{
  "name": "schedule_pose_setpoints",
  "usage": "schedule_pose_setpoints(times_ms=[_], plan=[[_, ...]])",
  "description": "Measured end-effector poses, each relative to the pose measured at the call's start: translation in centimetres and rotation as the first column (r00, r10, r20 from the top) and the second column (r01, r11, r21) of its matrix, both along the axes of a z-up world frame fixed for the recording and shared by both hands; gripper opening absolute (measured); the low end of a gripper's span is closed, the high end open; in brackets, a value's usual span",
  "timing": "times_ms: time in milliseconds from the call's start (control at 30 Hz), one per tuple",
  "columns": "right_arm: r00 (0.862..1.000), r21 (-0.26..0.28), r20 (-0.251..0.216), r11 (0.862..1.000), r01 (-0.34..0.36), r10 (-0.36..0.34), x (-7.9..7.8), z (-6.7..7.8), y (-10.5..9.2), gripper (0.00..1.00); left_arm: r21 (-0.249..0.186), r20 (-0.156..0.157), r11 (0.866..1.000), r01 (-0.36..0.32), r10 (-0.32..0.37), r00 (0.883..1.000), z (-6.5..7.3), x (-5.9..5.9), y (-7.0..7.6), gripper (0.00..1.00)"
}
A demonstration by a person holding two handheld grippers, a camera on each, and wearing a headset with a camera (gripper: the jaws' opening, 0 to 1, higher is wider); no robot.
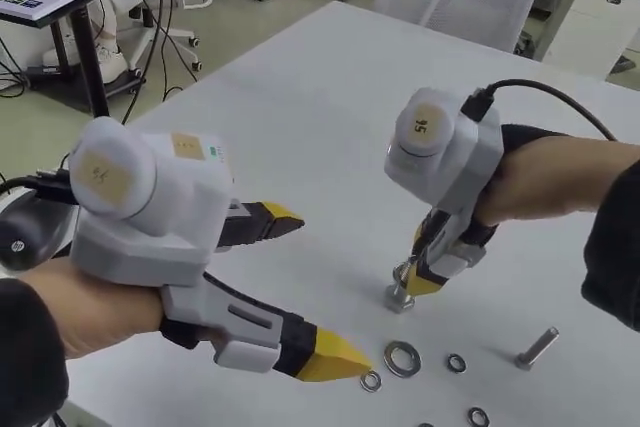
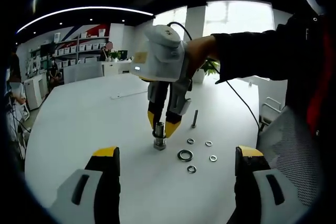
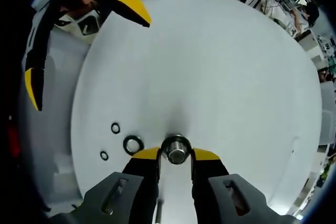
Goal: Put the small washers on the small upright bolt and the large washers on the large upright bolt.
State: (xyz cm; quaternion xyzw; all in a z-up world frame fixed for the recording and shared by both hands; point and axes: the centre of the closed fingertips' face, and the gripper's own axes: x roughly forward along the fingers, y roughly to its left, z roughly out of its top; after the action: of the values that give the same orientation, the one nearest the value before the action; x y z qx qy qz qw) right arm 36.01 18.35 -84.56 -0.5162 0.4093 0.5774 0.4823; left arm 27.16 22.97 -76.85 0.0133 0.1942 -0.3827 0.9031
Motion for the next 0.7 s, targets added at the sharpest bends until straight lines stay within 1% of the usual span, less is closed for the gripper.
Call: schedule_pose_setpoints(times_ms=[233,467,700], plan=[[1.0,-0.004,-0.001,1.0,0.006,-0.006,-0.2,-0.7,-0.2,0.23,-0.002,-0.003,1.0,-0.003,0.003,1.0,-0.1,0.0,0.0,0.91],[1.0,-0.012,0.005,1.0,0.005,-0.005,0.0,-1.8,-0.2,0.23,0.001,-0.008,1.0,0.003,-0.003,1.0,-0.3,-0.1,0.0,0.91],[1.0,-0.014,0.0,1.0,0.01,-0.01,0.0,-2.3,-0.1,0.23,0.005,-0.011,1.0,0.008,-0.008,1.0,-0.4,-0.2,-0.1,0.91]])
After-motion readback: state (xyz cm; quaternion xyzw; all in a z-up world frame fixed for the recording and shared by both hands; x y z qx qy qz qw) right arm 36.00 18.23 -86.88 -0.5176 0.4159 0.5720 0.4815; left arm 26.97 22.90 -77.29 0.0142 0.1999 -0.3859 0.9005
